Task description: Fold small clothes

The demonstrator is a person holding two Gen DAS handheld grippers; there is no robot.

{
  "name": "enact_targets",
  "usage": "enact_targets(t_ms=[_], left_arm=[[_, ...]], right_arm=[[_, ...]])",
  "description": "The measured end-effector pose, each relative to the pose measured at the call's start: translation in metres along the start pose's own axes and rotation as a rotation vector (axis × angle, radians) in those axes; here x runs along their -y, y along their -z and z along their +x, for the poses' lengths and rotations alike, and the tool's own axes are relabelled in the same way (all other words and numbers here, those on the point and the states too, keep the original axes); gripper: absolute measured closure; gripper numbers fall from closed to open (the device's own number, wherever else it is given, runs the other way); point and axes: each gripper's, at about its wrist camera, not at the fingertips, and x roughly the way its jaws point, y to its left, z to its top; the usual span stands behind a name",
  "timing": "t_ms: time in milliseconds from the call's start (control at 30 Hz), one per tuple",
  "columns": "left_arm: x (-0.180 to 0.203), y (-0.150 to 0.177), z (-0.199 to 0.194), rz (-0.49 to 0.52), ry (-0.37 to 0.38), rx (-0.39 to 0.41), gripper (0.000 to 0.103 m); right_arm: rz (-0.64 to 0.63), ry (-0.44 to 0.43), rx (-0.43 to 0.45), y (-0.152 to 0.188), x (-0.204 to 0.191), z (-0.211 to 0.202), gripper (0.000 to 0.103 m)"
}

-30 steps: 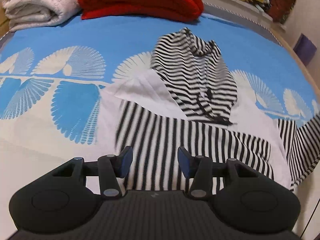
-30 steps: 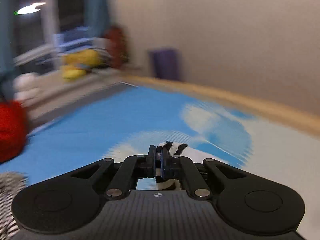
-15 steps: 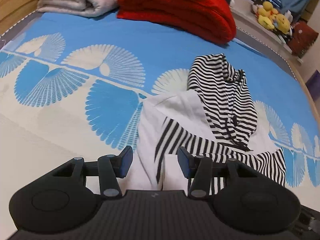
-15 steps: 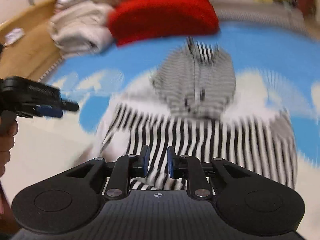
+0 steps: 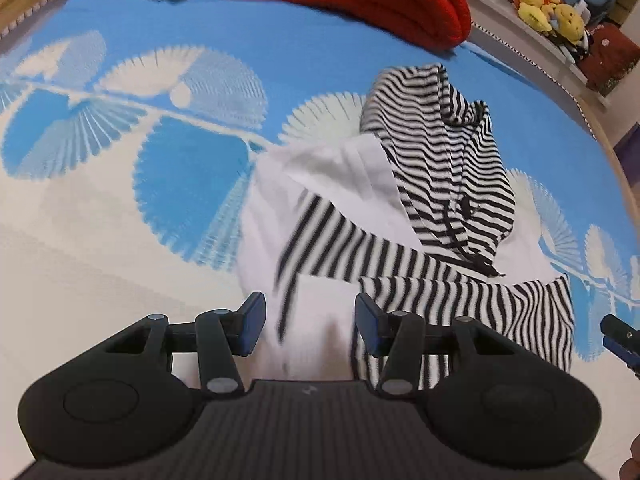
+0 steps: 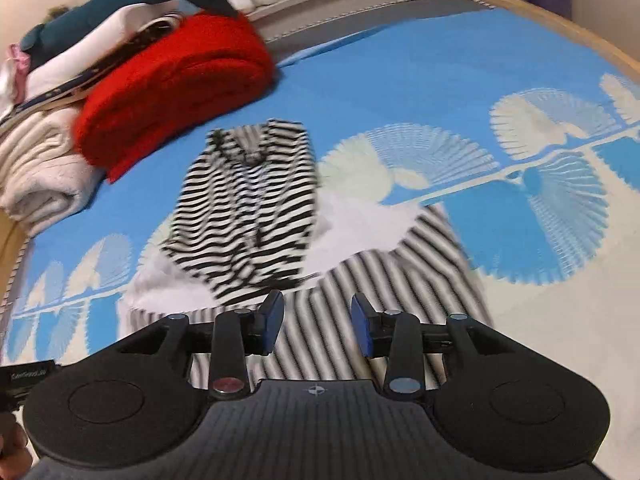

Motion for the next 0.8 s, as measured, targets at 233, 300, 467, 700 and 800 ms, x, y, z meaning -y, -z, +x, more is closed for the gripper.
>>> enact_targets(t_ms=[233,300,467,700,800], left_arm=[[0.007,0.019,0.037,0.054,-0.040,-0.108,0.048],[0.005,0.024,0.043,0.078,-0.070,-0.122,0.048],[0.011,0.037,0.050,0.185,-0.056,-0.154,0.065],[0.017,0.031,0.010,0.227,-0.074,-0.014,0.101],[0.012,0.031,-0.006,0.200,-0.105,0.010,0.101]], right_arm=[[0.093,0.043,-0.008,-0.025,0.043,-0.002,0.062],[0.097,0.065,0.006,-0.031,0.050,-0.001,0.061],[0.145,0.095,0.040,-0.043,0.074,-0.008,0.055],[0.267,0.056,-0.042,-0.033,0.095,0.002,0.053],[0.364,0.024,-0.153,-0.012,0.098,0.022,0.053]])
